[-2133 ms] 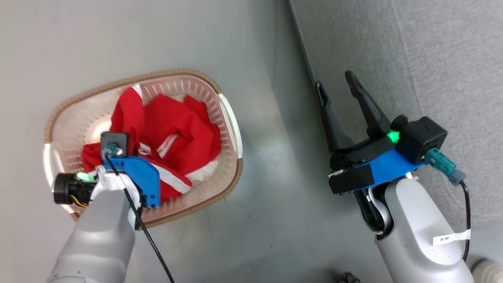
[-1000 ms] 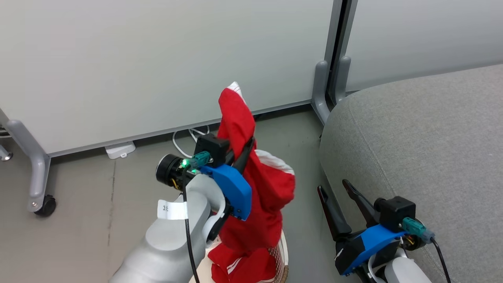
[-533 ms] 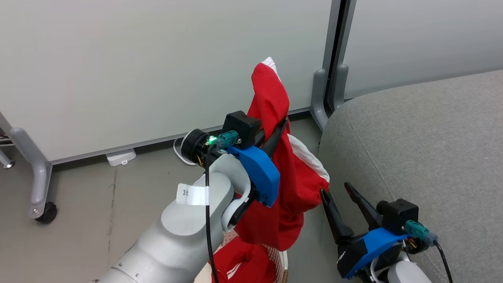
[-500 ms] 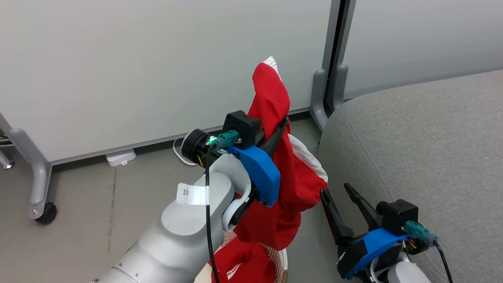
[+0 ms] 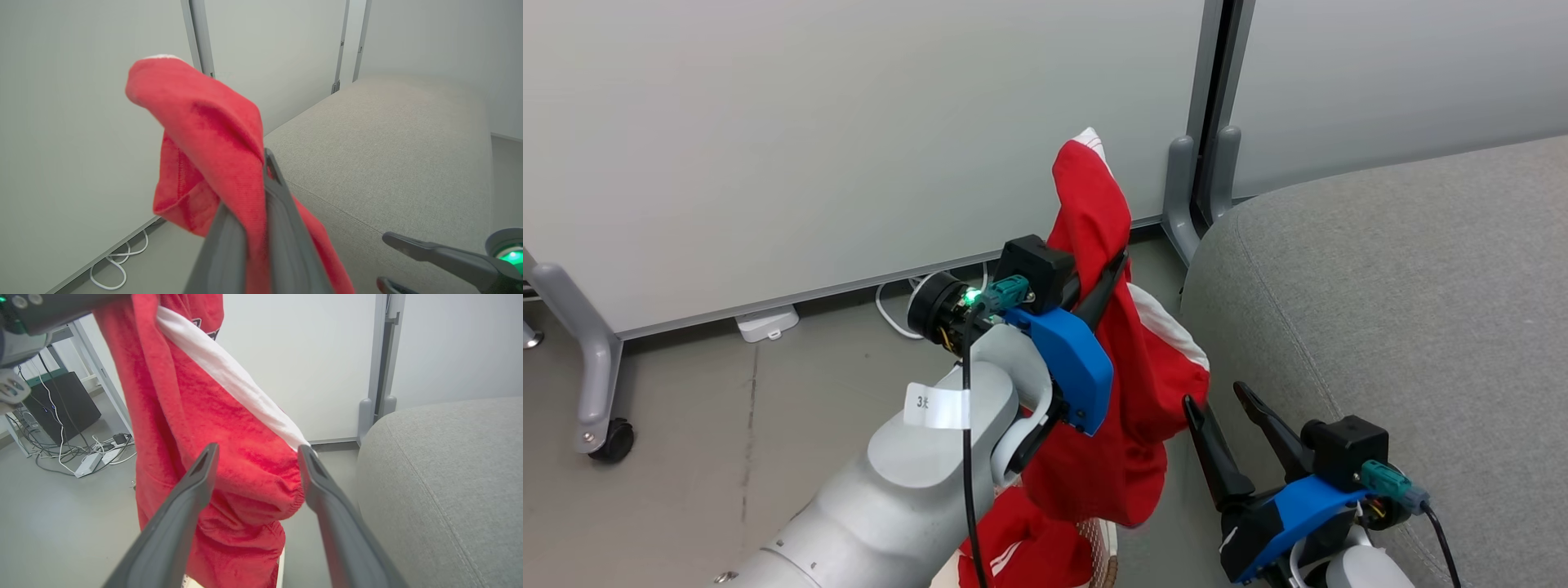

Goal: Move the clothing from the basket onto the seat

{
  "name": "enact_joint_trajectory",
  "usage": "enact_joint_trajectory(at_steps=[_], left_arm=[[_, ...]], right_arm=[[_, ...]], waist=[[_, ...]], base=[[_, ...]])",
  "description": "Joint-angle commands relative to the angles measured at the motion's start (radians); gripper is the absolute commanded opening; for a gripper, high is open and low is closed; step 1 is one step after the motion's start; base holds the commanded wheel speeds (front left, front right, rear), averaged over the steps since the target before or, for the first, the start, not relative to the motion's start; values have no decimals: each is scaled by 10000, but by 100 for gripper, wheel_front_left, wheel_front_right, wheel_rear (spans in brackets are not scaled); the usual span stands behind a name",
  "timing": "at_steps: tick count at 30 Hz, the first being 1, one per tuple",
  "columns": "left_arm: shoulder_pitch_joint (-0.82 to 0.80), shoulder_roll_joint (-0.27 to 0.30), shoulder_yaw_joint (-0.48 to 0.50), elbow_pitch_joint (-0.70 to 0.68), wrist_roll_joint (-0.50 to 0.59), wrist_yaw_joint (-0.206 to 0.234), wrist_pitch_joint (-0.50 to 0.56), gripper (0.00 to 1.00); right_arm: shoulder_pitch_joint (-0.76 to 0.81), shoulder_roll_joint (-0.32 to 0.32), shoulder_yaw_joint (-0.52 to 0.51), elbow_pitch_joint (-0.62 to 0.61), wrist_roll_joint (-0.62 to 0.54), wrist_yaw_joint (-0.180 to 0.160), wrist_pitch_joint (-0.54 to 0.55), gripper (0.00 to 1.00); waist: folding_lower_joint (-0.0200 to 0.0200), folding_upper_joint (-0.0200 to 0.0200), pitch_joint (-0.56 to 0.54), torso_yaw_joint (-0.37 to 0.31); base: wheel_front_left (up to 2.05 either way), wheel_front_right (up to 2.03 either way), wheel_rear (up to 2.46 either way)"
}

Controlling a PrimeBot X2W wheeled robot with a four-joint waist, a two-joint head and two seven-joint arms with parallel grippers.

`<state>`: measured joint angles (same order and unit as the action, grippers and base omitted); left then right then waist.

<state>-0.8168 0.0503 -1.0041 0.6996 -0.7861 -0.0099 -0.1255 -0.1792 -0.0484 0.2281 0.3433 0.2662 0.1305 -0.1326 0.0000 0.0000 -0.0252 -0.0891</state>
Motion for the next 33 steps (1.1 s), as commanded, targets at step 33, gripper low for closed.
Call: enact_joint_trajectory(at_steps=[33], left_arm=[[-657, 1, -1275, -3, -1152, 142, -268, 0]], right_arm=[[-3534, -36, 2209, 3285, 445, 5, 160, 100]], waist=[[0, 0, 210, 441]], base=[[0, 0, 0]])
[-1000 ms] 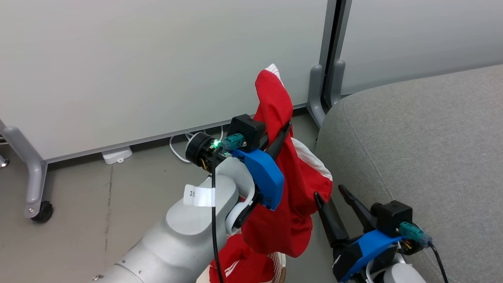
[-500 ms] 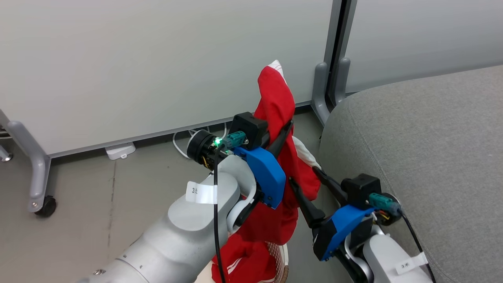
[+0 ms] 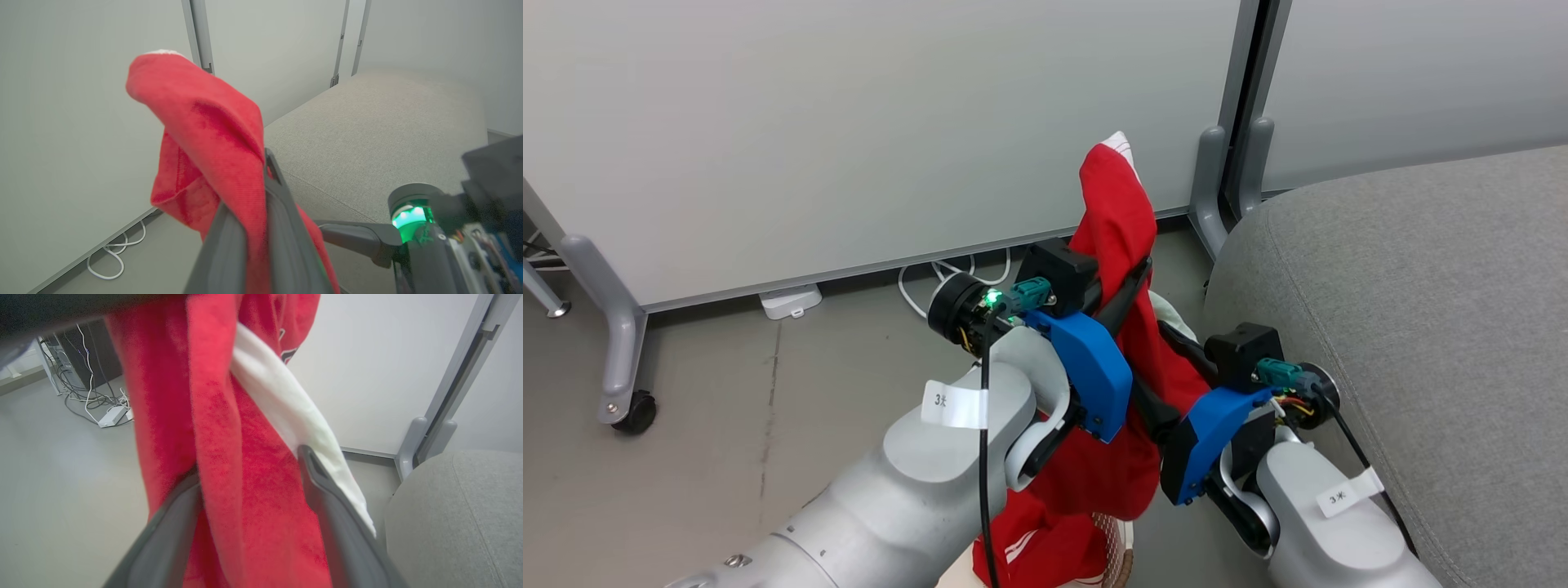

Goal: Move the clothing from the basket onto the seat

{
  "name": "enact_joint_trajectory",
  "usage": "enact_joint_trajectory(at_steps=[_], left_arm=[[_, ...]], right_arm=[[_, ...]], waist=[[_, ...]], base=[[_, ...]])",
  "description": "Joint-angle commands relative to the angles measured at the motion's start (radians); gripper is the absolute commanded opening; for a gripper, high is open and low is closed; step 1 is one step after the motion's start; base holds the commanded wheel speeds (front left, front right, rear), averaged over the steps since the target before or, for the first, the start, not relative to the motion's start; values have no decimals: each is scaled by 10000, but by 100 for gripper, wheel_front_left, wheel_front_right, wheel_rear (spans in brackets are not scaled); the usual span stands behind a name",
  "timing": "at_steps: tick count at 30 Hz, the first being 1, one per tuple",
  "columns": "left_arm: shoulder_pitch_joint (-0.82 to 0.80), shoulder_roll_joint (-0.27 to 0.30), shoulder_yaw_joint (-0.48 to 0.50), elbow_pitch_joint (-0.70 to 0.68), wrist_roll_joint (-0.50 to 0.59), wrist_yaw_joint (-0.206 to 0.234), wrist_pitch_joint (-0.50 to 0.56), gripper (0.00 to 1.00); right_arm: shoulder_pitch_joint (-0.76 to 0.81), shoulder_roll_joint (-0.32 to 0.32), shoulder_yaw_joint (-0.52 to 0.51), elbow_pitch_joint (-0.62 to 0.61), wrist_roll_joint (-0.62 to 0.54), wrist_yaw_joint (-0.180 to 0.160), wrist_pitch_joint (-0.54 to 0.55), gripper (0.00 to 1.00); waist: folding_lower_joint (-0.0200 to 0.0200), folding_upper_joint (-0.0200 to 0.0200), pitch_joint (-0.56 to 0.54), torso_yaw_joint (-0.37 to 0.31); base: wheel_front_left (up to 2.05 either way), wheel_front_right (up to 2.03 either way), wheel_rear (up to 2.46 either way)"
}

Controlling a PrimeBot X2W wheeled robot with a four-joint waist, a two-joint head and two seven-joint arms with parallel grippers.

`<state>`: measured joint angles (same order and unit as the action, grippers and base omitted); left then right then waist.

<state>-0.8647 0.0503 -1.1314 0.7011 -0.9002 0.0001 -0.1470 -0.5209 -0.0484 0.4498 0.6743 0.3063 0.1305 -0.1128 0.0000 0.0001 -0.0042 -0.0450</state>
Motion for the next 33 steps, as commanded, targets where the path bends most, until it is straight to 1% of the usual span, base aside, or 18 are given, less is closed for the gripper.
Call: enact_joint_trajectory(at_steps=[1, 4, 5, 6, 7, 8, 10, 15, 20, 33], left_arm=[[-197, 1, -25, -33, -60, 48, -60, 0], [-218, 1, -134, -73, -166, 58, -76, 0], [-226, 1, -169, -72, -193, 55, -75, 0], [-234, 1, -197, -61, -233, 54, -86, 0], [-246, 1, -228, -41, -263, 57, -101, 0], [-264, 1, -254, -27, -270, 59, -118, 0], [-279, 1, -294, 13, -326, 61, -143, 0], [-263, 1, -392, 113, -409, 74, -215, 0], [-238, 1, -474, 279, -490, 93, -296, 0], [-135, 1, -642, 448, -814, 87, -418, 0]], right_arm=[[-243, -36, 63, 101, 109, 5, -56, 100], [-520, -36, 322, 463, 336, 5, -158, 100], [-591, -37, 461, 602, 463, 5, -44, 100], [-684, -37, 591, 711, 570, 5, -31, 92], [-806, -37, 694, 778, 652, 5, -68, 37], [-878, -37, 850, 871, 776, 5, -43, 0], [-970, -37, 1089, 1047, 967, 5, -5, 0], [-1154, -37, 1450, 1363, 1364, 5, -301, 0], [-1042, -37, 1720, 1574, 1635, 5, -548, 0], [-1165, -37, 2028, 1909, 2013, 5, -875, 0]], waist=[[0, -1, 0, 5], [0, -1, -10, 17], [0, -1, -13, 19], [0, -1, -15, 16], [0, -1, -13, 9], [0, -1, -10, 4], [0, -1, -15, -12], [0, -1, -74, -64], [0, -1, -144, -157], [0, -1, -233, -319]], base=[[0, 0, 0], [0, 0, 0], [0, 0, 0], [0, 0, 0], [0, 0, 0], [0, 0, 0], [0, 0, 0], [0, 0, 0], [0, 0, 0], [0, 0, 0]])
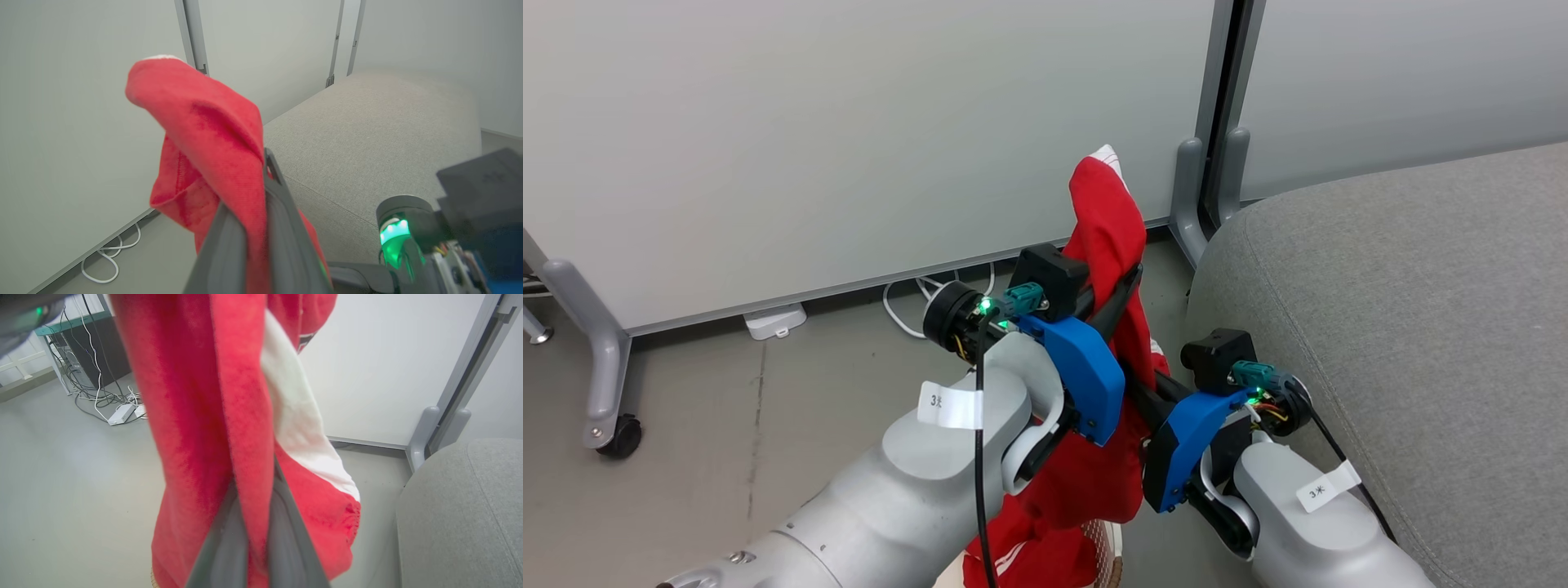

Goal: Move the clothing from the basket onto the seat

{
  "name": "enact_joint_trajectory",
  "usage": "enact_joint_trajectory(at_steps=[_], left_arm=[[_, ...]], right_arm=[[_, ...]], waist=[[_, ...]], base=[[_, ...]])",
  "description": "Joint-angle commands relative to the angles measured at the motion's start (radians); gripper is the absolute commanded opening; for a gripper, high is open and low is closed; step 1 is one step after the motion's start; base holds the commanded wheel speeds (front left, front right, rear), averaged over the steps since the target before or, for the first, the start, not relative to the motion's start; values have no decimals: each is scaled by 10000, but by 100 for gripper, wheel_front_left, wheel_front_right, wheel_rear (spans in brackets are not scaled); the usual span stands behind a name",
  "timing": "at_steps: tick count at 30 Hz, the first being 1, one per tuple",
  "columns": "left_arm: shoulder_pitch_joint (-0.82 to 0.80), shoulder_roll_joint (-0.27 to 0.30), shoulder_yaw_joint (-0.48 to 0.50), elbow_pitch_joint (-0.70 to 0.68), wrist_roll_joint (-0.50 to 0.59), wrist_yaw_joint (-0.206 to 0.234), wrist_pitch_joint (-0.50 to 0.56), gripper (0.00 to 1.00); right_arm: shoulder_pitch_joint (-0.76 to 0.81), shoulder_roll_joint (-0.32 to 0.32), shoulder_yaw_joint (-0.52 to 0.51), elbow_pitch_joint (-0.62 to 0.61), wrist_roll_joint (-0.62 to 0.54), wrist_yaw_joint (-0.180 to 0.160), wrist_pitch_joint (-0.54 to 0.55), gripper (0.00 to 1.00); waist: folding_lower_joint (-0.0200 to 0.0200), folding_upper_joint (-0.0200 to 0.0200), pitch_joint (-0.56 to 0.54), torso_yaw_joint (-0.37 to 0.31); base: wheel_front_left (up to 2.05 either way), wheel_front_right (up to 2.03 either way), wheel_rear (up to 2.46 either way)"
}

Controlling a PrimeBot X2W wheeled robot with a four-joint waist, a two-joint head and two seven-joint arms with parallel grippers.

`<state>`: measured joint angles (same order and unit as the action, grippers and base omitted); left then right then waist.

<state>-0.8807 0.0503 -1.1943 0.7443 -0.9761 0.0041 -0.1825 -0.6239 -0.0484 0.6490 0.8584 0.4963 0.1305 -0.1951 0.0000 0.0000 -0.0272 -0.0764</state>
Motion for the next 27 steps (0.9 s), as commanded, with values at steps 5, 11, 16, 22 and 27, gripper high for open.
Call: enact_joint_trajectory(at_steps=[5, 11, 16, 22, 27], left_arm=[[74, 1, -93, 44, -134, 67, -101, 0], [3, 1, -160, 84, -199, 94, -153, 0], [-55, 1, -146, 67, -216, 142, -350, 100], [372, 12, 141, 46, -72, 239, -738, 100], [1058, 302, 983, -513, 395, 335, -837, 100]], right_arm=[[-210, -37, 87, 183, 172, 5, -78, 0], [-298, -37, 97, 265, 242, 5, -158, 0], [-343, -37, 111, 361, 298, 5, -215, 0], [-442, -37, -15, 441, 243, 5, -392, 0], [-456, -37, -139, 458, 161, 5, -474, 0]], waist=[[0, 0, 13, -8], [0, 0, 46, -15], [0, 0, 57, -26], [0, 0, 59, -14], [0, 0, 112, 24]], base=[[0, 0, 0], [0, 0, 0], [0, 0, 0], [0, 0, 0], [0, 0, 0]])
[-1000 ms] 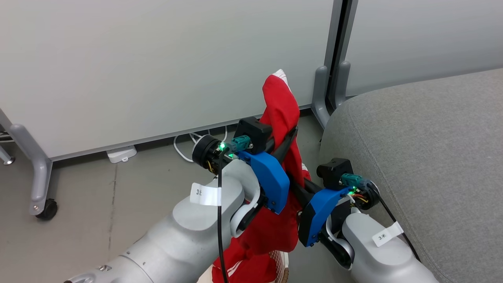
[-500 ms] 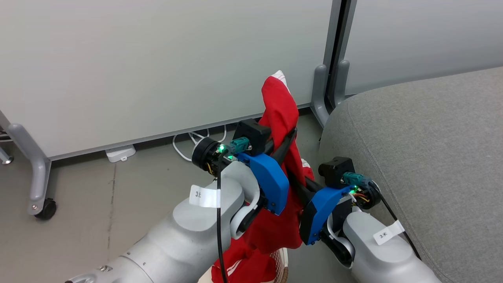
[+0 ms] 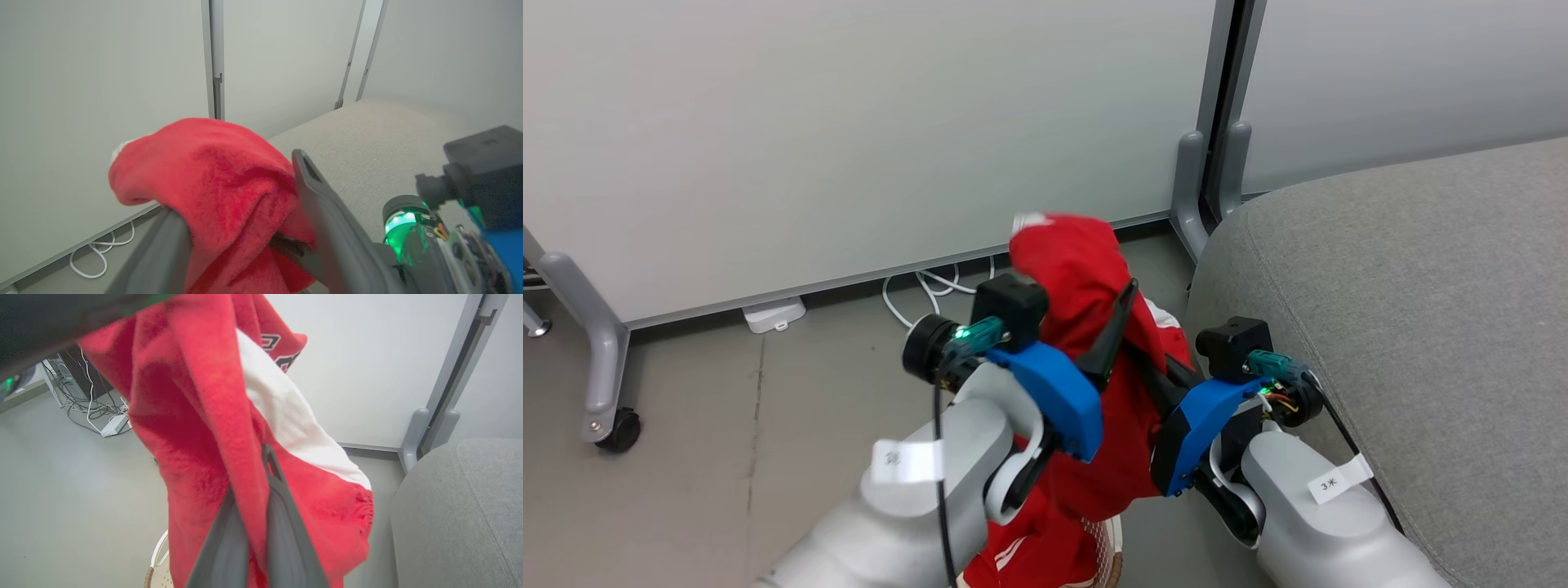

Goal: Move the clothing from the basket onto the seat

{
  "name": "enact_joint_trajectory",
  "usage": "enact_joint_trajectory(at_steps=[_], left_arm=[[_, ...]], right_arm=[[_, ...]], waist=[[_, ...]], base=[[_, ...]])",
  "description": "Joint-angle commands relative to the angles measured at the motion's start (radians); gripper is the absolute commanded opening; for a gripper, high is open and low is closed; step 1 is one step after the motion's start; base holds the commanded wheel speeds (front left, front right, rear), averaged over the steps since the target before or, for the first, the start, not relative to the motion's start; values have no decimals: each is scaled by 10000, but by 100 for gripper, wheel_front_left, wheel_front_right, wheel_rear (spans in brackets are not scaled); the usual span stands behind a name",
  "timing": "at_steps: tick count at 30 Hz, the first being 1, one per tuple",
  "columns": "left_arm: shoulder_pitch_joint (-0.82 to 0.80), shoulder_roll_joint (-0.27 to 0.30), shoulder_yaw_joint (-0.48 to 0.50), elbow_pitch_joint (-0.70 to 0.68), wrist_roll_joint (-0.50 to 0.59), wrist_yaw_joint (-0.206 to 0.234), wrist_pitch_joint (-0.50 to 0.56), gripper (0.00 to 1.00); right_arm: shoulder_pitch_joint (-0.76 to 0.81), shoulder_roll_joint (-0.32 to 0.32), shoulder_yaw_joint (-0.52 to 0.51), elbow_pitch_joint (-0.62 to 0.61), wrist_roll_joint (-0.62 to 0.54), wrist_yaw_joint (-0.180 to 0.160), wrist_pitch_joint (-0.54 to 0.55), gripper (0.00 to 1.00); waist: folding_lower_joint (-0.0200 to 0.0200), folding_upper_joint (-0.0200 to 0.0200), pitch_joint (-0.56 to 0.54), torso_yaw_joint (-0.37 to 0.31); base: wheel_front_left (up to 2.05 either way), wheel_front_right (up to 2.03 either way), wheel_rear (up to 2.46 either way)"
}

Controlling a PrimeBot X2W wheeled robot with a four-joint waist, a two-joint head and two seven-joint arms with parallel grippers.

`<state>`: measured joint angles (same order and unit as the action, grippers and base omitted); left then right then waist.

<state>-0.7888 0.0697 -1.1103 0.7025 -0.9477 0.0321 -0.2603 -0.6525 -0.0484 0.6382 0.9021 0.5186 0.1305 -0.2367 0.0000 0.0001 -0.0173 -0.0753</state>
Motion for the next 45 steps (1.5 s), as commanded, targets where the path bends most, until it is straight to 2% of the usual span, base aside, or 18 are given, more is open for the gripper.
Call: enact_joint_trajectory(at_steps=[1, 11, 18, 24, 38, 45], left_arm=[[386, 210, 407, -314, 334, 83, -54, 100], [3197, 1202, 3015, -2444, 2998, 466, -60, 100], [4587, 1425, 4210, -3142, 4451, 39, -61, 100], [5466, 1439, 5011, -3309, 5132, -435, -63, 100], [6284, 1023, 6378, -3284, 5991, -969, -62, 100], [6429, 781, 6792, -3302, 6406, -1187, -63, 100]], right_arm=[[-165, -37, -72, 29, -83, 5, -74, 0], [-110, -35, -556, 72, -284, 5, -215, 0], [-10, -35, -718, -1, -411, 5, -234, 0], [104, -35, -781, -46, -450, 5, -234, 0], [250, -34, -1227, 28, -718, 5, -259, 0], [284, -35, -1255, -115, -712, 5, -229, 0]], waist=[[0, -1, 26, 23], [0, -1, 149, 160], [0, -1, 145, 236], [0, -1, 123, 216], [0, -1, 189, 169], [0, -1, 251, -188]], base=[[0, 0, 0], [0, 0, 0], [0, 0, 0], [0, 0, 0], [0, 0, 0], [0, 0, 0]])
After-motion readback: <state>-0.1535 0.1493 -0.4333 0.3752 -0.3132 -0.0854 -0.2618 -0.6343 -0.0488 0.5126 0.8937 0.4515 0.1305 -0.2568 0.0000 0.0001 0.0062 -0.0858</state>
